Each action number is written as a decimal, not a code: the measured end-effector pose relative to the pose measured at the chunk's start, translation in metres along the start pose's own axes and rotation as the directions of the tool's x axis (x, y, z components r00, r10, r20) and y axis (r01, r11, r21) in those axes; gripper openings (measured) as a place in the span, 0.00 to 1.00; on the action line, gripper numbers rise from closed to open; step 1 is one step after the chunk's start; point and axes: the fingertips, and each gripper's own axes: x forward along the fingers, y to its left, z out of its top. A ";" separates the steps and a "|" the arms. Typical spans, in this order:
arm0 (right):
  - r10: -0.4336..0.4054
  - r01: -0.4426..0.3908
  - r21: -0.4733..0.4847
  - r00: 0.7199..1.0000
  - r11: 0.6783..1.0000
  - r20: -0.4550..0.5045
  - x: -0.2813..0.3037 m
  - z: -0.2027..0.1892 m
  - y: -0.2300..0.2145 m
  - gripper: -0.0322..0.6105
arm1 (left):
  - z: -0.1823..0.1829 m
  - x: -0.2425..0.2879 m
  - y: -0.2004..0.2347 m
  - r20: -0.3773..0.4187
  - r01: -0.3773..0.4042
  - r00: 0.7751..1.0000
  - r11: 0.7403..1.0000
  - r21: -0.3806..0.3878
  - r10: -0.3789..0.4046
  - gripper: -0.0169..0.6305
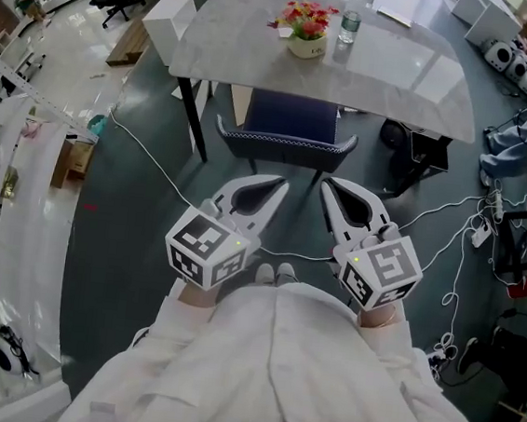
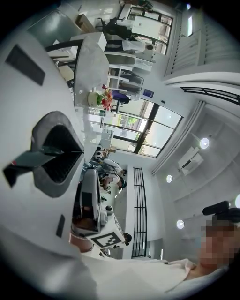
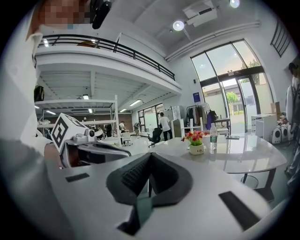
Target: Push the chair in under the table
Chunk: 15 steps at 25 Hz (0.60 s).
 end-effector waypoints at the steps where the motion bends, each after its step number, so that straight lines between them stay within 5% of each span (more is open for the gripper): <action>1: 0.007 -0.007 -0.001 1.000 1.000 -0.006 0.000 -0.002 0.001 0.10 | -0.001 0.000 -0.001 -0.003 0.003 1.000 1.000 -0.001 -0.003 0.05; 15: 0.114 -0.128 -0.114 0.985 0.985 -0.126 -0.003 -0.013 0.006 0.10 | -0.019 0.007 -0.017 -0.066 0.043 0.997 0.999 -0.001 -0.043 0.05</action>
